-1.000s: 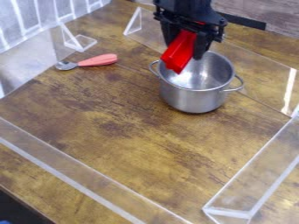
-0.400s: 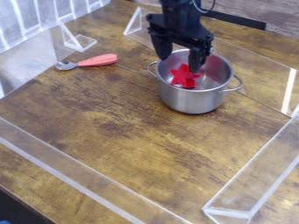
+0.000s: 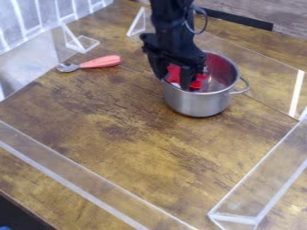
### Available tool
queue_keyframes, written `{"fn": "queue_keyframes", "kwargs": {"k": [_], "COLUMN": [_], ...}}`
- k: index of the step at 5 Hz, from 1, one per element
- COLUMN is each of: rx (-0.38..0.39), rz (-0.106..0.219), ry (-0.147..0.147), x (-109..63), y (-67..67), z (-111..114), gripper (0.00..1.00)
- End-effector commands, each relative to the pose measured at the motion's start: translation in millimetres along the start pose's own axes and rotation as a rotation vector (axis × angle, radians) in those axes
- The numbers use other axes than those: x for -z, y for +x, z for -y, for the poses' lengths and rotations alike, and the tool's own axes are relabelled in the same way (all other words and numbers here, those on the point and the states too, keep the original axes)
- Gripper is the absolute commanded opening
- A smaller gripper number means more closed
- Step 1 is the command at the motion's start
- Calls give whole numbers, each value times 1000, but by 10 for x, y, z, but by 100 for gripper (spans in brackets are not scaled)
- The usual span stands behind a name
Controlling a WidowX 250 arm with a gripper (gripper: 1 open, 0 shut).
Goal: Put the red object in the silver pot
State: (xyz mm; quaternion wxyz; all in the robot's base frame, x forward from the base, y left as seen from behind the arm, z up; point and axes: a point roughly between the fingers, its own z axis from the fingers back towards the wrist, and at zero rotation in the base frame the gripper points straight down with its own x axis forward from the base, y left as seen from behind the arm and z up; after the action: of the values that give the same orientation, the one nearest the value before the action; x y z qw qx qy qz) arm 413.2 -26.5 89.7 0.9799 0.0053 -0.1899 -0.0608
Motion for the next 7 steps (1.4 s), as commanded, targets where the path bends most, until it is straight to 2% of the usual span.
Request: {"fn": "queue_keyframes", "kwargs": {"k": [1, 2, 3, 5, 6, 7], "rx": [-93, -98, -97, -23, -33, -43], "rz": [65, 59, 67, 112, 112, 107], "ry": [52, 65, 82, 71, 84, 74], "x": [-251, -317, -447, -818, -886, -784], "y": [83, 110, 174, 382, 272, 116], "z": [-80, -79, -83, -301, -369, -364], "gripper": [0, 100, 100, 100, 100, 100]}}
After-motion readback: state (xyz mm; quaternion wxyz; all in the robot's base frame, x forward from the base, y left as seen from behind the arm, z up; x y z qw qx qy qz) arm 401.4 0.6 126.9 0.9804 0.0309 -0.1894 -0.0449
